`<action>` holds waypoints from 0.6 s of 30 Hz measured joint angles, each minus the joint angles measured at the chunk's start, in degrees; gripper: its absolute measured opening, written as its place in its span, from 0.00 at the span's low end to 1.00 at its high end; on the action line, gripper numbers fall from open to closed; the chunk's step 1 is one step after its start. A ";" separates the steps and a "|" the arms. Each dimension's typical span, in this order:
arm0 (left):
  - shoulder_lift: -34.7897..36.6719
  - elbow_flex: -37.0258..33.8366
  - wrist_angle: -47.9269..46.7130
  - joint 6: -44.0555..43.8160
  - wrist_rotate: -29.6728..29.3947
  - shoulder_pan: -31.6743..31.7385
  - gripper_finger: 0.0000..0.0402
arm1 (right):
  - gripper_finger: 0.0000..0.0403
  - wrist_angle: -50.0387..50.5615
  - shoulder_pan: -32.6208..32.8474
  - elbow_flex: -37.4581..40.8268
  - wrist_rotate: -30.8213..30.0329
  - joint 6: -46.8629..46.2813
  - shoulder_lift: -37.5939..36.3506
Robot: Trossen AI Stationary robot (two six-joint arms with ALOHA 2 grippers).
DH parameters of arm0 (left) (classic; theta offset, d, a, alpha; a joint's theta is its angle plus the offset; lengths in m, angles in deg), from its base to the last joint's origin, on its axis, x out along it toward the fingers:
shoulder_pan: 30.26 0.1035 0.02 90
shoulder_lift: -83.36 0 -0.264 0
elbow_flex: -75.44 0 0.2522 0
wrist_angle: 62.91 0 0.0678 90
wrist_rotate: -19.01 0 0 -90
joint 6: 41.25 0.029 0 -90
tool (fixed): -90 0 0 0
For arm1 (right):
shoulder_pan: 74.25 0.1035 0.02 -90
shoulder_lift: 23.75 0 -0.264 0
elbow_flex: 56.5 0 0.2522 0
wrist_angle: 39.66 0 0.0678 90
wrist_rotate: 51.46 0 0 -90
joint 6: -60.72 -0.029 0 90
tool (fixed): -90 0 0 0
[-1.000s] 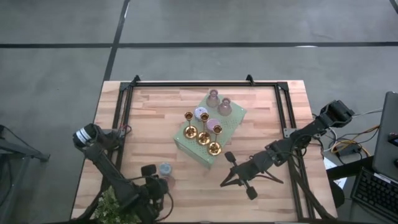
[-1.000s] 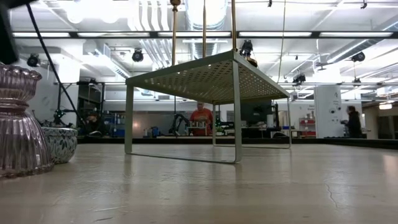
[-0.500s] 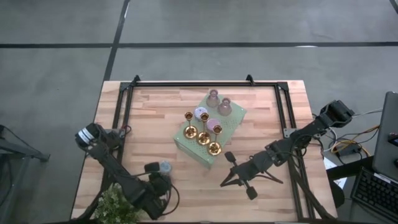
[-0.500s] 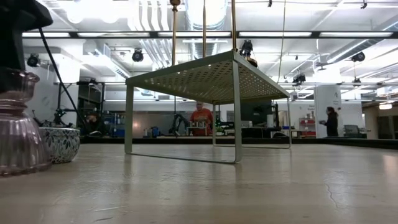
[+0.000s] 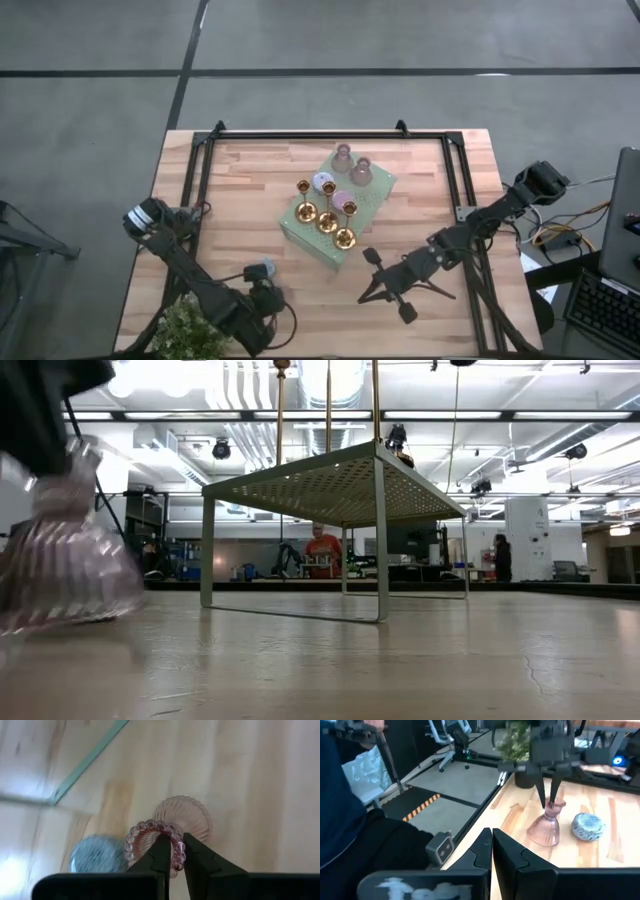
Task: Pick & Place candle stick holders
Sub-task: Put the purple glass candle holder aligned with the other purple glass candle holders on the shelf
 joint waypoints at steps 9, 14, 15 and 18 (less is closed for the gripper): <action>-0.01 8.24 8.60 19.01 -4.42 2.23 0.08 | 0.02 0.23 1.16 1.81 -0.04 -7.74 0.10; 0.06 11.68 15.61 32.20 -3.67 4.76 0.08 | 0.02 -1.59 0.77 1.85 -0.28 -11.75 1.83; 0.06 11.77 17.58 34.69 -2.89 5.53 0.08 | 0.03 -1.79 0.64 1.82 -0.36 -12.17 2.31; 0.06 11.71 22.39 39.89 0.68 7.62 0.08 | 0.09 -2.81 0.25 1.82 -0.49 -12.93 4.11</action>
